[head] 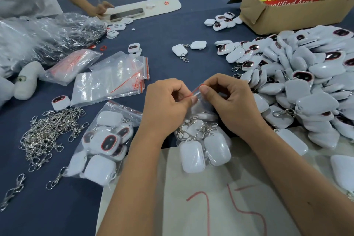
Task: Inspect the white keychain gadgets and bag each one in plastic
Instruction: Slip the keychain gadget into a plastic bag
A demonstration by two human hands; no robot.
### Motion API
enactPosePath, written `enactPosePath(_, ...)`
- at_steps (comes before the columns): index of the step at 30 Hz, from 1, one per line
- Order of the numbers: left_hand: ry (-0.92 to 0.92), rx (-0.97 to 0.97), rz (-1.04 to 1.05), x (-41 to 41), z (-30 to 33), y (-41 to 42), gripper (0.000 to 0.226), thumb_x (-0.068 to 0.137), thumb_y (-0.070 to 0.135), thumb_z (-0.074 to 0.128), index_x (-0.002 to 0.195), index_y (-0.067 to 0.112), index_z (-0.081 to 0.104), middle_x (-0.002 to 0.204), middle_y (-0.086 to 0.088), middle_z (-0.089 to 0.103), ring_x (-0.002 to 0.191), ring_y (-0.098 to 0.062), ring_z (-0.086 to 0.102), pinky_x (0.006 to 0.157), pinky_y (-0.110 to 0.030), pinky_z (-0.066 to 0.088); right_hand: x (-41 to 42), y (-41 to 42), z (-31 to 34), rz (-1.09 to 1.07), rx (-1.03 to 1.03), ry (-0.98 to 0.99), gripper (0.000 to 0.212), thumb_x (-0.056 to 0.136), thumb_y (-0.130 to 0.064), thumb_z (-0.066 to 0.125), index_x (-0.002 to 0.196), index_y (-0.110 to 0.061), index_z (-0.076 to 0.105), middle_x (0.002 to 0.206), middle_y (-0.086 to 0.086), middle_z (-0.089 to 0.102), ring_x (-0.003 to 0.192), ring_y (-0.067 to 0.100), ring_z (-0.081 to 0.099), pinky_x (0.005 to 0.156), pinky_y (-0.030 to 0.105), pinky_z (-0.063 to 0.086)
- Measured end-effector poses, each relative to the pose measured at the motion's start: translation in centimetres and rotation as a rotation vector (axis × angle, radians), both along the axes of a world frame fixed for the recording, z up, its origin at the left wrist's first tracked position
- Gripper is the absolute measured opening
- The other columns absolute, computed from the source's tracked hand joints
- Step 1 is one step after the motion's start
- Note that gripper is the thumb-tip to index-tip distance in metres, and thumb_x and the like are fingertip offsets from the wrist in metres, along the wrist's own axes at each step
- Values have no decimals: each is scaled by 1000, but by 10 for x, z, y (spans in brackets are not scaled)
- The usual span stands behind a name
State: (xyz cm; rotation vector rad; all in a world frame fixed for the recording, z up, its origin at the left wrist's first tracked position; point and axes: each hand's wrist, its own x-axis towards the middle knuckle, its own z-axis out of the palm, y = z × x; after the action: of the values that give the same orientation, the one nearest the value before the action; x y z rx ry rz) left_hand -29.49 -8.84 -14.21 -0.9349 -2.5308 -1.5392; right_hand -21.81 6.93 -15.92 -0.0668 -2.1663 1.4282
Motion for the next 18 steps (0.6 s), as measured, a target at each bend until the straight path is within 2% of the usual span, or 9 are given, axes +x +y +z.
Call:
enactPosePath(3,-36,15,-5,-2,-2,-1,18,80,11,85,68,13,72,59,-3,67,59,-27,63,61,-41,54,0,1,0,33,-3,-42,7,96,-10,73,90,-12,74,75,-12,70,67,3,62,67,20,48)
enactPosePath(5,-83,29,-6,-2,-2,-4,16,82,13,85,72,15,73,56,-1,68,50,-15,62,56,-30,53,0,1,0,19,-11,-47,8,95,-9,73,88,-12,73,75,-4,70,67,7,60,66,23,50)
enactPosePath(7,-82,19,0,0,-2,-4,15,82,12,85,74,16,73,57,1,69,49,-7,62,56,-22,50,0,1,0,3,-23,-48,10,95,-8,73,86,-12,71,77,4,70,69,9,59,67,23,50)
enactPosePath(11,-35,3,21,0,-1,-2,23,77,10,86,65,20,70,59,-2,67,55,-9,58,57,-32,49,0,2,0,-10,-8,-44,8,94,-7,73,87,-8,71,80,4,70,71,13,60,69,24,51)
enactPosePath(13,-34,12,7,0,-1,-2,24,77,11,86,64,23,69,57,1,65,51,-5,57,53,-27,47,0,3,0,8,-14,-48,6,95,-9,73,89,-8,72,82,7,71,73,13,61,71,28,52)
enactPosePath(16,-56,48,12,0,-1,-5,14,79,14,87,72,18,75,62,2,69,51,0,59,55,-13,45,-1,3,-1,50,-57,-49,10,96,-11,73,89,-18,75,77,-2,72,70,7,59,66,25,51)
enactPosePath(18,-62,21,22,-2,-1,-8,10,79,14,87,77,17,77,68,4,73,60,-1,63,61,-18,51,-2,3,-2,35,-91,-42,19,96,-10,73,83,-25,72,69,-9,66,64,7,54,62,22,47)
